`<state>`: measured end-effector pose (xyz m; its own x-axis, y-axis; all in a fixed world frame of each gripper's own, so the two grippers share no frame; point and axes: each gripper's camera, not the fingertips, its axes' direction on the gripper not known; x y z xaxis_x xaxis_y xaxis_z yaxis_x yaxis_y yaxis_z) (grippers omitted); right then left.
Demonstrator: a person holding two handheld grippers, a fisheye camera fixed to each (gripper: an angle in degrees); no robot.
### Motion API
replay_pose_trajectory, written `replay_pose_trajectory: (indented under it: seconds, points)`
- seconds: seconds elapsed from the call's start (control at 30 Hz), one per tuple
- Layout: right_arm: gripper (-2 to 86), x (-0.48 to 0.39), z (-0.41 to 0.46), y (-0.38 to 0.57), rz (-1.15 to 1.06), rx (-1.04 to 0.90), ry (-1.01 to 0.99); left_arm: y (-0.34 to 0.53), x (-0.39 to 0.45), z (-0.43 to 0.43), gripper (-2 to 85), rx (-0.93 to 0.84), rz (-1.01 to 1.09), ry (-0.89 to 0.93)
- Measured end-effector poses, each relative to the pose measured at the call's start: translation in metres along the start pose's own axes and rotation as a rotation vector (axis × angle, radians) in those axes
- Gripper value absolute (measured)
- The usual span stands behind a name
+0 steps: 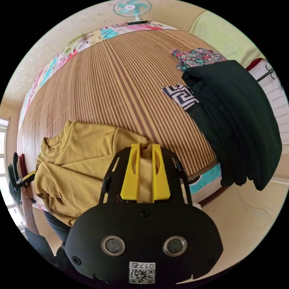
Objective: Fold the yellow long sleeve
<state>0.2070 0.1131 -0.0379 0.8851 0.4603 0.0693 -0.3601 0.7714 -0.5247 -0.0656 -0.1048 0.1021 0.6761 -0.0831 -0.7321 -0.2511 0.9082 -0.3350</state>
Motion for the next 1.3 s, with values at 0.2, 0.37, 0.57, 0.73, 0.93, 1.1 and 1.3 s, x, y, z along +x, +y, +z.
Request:
replay_pose_trajectory:
  seconds: [0.2, 0.37, 0.57, 0.73, 0.93, 1.1, 1.3]
  points:
    - [3.3, -0.027, -0.15, 0.146, -0.05, 0.607, -0.227, 0.102, -0.005, -0.121, -0.6, 0.429, 0.027, 0.396]
    - [3.0, -0.015, -0.275, 0.265, -0.136, 1.096, -0.522, 0.194, 0.043, -0.25, -0.8, 0.787, 0.312, 0.535]
    - [2.9, -0.002, -0.347, 0.351, -0.147, 1.392, -0.573, 0.301, 0.078, -0.37, -0.8, 1.108, 0.478, 0.5]
    - [2.9, -0.016, -0.379, 0.409, -0.232, 1.611, -0.762, 0.371, 0.12, -0.415, -0.9, 1.292, 0.646, 0.45]
    - [3.1, -0.039, -0.404, 0.362, -0.08, 1.502, -0.778, 0.404, 0.145, -0.449, -0.8, 1.492, 0.588, 0.164]
    - [3.6, -0.116, -0.383, 0.127, -0.294, 1.018, -0.432, 0.269, 0.102, -0.456, -0.1, 1.261, 0.382, 0.003]
    - [2.3, -0.184, -0.193, -0.033, -0.259, 0.575, -0.159, 0.094, -0.065, -0.341, 4.8, 0.818, -0.035, -0.09]
